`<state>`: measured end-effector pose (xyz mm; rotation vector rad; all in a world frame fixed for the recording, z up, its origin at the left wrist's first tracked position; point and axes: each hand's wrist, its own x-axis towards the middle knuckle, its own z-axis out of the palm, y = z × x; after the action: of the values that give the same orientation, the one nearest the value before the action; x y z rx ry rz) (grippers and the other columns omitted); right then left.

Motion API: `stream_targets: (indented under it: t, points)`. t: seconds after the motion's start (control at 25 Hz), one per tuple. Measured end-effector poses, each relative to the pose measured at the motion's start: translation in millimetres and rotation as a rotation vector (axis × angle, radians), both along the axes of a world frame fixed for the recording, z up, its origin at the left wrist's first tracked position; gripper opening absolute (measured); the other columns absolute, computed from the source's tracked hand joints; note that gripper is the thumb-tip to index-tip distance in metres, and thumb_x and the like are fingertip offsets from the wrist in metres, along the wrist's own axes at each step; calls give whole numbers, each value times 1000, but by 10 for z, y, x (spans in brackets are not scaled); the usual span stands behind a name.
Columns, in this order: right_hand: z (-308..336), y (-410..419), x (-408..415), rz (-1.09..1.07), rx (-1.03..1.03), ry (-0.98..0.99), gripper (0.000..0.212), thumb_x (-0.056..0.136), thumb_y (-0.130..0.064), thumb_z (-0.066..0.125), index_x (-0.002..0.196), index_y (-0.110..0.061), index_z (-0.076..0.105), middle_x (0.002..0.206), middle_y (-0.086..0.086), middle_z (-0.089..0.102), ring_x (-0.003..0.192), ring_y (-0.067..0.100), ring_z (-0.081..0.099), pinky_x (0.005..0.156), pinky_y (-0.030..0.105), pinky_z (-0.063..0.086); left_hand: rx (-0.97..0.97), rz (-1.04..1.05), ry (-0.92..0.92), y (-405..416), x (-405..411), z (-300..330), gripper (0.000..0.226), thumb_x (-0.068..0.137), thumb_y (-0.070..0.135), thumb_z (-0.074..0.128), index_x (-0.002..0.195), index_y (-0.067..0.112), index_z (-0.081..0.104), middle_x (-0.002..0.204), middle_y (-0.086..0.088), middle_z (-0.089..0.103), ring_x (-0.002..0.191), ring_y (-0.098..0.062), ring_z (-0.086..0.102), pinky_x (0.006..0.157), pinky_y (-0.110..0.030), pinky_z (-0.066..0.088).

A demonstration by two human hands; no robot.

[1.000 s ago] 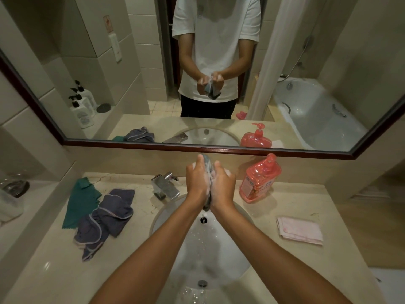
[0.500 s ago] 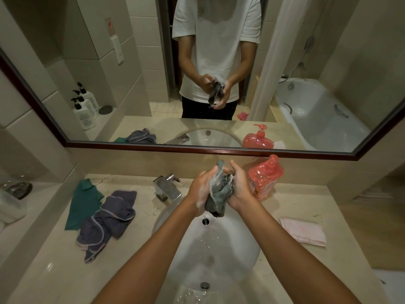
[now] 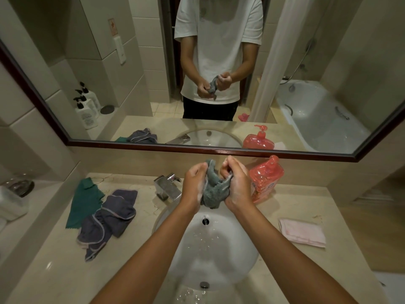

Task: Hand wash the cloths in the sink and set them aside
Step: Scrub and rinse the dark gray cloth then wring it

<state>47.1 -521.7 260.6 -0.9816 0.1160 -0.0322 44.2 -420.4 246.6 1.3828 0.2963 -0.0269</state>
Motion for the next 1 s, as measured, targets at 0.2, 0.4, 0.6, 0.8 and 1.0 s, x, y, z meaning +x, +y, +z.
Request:
stream_targets:
  t: [0.2,0.4,0.6,0.8,1.0]
  points:
    - [-18,17,28,-118,-385,32,22,100,-11,53,82,-15,64,70,-3,59,67,12,56,64,22,48,41,-3,-43,-115,-42,35,44,106,38,46,80,8,63,75,-12,68,71,-25,65,68,-39,54]
    - [-46,37,-58,147,-295,401,32,100,-36,52,89,-14,72,88,12,75,84,26,73,81,38,57,355,109,-282,-116,-41,129,50,106,39,45,59,24,34,43,13,31,41,-4,26,44,-20,22]
    - [81,108,-47,-187,-561,104,45,99,-29,55,55,-25,53,50,-6,50,47,11,48,47,23,41,462,52,-284,-167,-112,63,52,109,36,39,58,22,40,48,10,41,44,-4,35,48,-24,32]
    - [36,137,81,-219,-619,152,48,101,-28,56,54,-21,49,42,-9,44,40,6,40,45,24,33,461,79,-179,-246,-55,70,54,109,35,38,58,19,42,52,3,44,46,-10,37,51,-30,32]
    - [-35,161,79,-186,-649,109,54,104,-28,51,51,-21,46,37,-11,43,34,0,38,40,16,32,476,74,-229,-204,-83,28,55,108,38,36,56,21,42,49,9,42,40,-3,36,45,-21,29]
